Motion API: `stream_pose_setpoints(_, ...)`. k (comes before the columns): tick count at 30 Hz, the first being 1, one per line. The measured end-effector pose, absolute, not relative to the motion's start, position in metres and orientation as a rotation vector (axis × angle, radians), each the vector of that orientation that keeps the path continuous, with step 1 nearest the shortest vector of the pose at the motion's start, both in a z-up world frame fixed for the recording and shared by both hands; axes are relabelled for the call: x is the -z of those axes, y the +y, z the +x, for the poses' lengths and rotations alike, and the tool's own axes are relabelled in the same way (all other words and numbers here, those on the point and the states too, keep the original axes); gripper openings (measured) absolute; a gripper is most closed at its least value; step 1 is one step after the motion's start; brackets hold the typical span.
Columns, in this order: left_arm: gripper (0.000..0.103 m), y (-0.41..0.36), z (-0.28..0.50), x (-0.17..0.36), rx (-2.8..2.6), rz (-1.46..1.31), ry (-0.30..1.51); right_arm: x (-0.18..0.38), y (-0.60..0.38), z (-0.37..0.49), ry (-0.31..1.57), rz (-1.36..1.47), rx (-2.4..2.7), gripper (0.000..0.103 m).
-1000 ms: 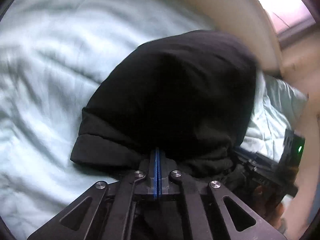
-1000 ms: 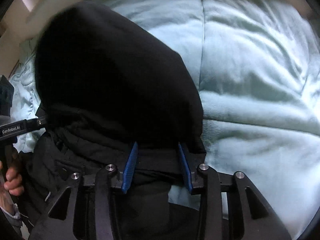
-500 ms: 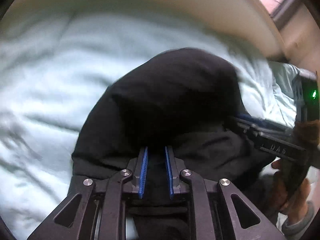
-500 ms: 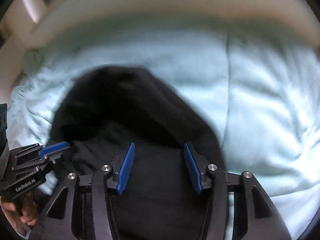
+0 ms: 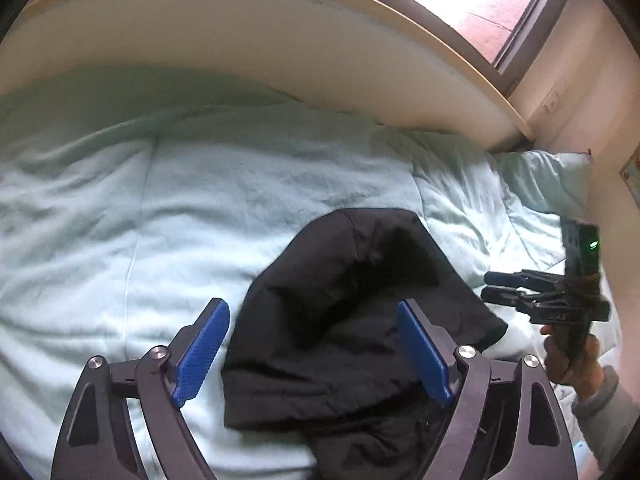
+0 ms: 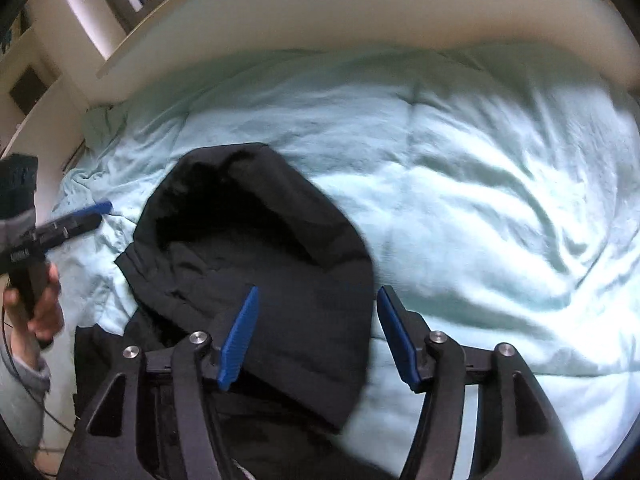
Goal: Fold large clothes
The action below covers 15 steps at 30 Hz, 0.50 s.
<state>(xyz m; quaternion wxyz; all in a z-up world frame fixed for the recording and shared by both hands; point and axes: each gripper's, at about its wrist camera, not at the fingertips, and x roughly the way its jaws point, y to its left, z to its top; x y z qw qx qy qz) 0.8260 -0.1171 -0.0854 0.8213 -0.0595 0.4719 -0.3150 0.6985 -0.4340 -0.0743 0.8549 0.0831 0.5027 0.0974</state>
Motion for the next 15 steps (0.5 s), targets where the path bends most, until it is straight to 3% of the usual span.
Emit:
stream_pose_setpoints(10, 0.085, -0.132, 0.863, 0.143, 0.772, -0.245, 1.197, 0.131, -0.458, 0.731, 1.196, 0.474, -0.357, 0.064)
stream_pose_setpoints(11, 0.076, -0.136, 0.863, 0.145, 0.771, -0.237, 1.204, 0.132, -0.455, 0.734, 1.199, 0.483, -0.369, 0.060)
stream_pose_setpoints(12, 0.065, -0.141, 0.863, 0.146, 0.763, -0.216, 1.205, 0.132, -0.450, 0.733, 1.203, 0.477, -0.381, 0.045)
stream_pose_setpoints(13, 0.035, -0.144, 0.861, 0.148, 0.750, -0.182, 1.207, 0.129, -0.444, 0.732, 1.196, 0.433, -0.372, 0.039)
stream_pose_setpoints(14, 0.017, -0.145, 0.858, 0.148, 0.735, -0.147, 1.207, 0.124, -0.441, 0.728, 1.182, 0.397, -0.364, 0.038)
stream_pose_setpoints(15, 0.015, -0.143, 0.853, 0.145, 0.736, -0.129, 1.194, 0.116, -0.437, 0.722, 1.163, 0.368, -0.365, 0.032)
